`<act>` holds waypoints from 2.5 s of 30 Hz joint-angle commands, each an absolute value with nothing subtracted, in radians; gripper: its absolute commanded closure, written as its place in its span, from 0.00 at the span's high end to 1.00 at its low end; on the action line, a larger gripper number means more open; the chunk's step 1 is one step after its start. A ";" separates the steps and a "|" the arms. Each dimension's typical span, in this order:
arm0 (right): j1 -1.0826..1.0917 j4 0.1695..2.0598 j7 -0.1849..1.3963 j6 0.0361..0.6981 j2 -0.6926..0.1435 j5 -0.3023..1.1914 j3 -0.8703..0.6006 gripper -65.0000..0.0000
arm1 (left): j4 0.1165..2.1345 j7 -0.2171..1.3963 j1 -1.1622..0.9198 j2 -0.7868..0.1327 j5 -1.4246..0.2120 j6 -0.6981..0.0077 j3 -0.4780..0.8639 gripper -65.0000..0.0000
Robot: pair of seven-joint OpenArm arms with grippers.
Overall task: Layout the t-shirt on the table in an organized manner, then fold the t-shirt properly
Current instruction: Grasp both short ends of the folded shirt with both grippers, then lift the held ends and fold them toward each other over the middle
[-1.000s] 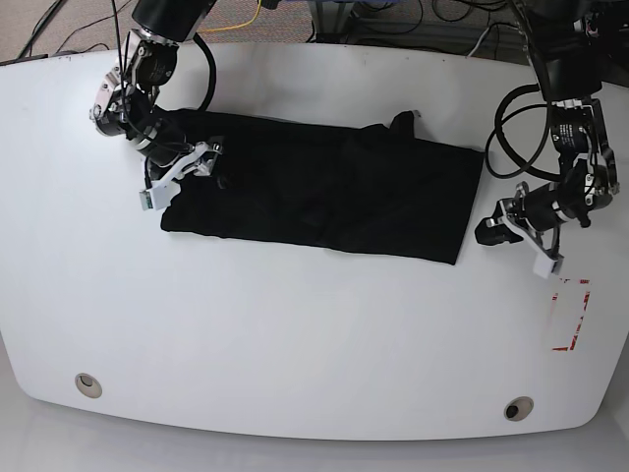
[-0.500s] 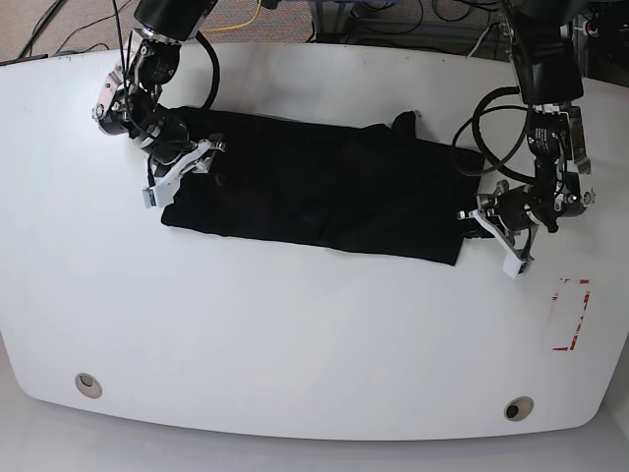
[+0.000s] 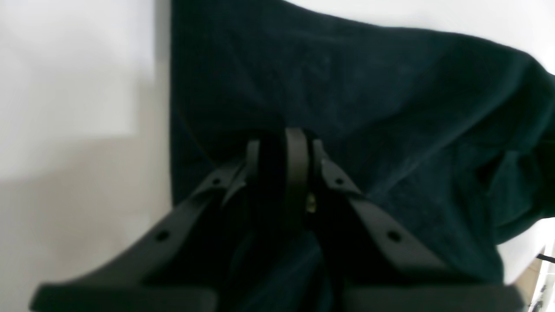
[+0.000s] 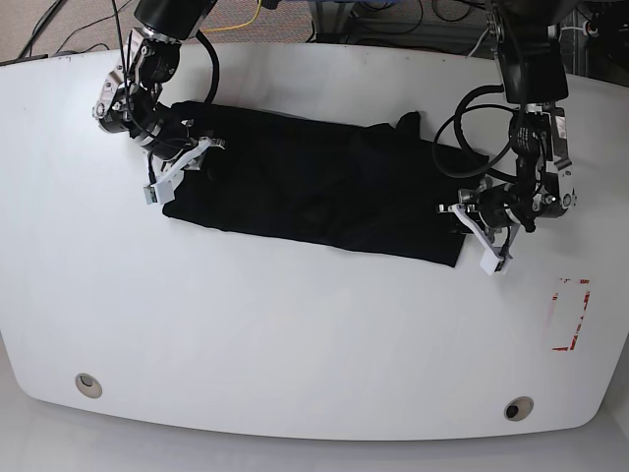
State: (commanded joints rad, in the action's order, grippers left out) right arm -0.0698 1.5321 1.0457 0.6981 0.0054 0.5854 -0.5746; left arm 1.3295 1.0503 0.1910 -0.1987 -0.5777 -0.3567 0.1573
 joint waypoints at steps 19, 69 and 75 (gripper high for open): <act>-0.070 1.577 1.064 0.698 0.005 0.588 -0.573 0.22 | 1.144 0.958 0.217 -0.203 -0.492 -0.357 0.108 0.00; -0.096 1.957 1.287 0.698 0.062 0.584 -0.498 0.22 | 1.411 1.081 0.079 -0.051 -0.490 -0.378 0.062 0.00; -0.101 1.962 1.287 0.698 0.010 0.590 -0.499 0.61 | 1.406 1.079 0.079 -0.051 -0.489 -0.378 0.062 0.00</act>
State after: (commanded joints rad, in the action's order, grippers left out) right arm -0.1005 1.9617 1.2866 0.6981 0.0100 0.5900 -0.4994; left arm 1.4062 1.0794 0.0790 -0.0514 -0.4887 -0.3782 0.0621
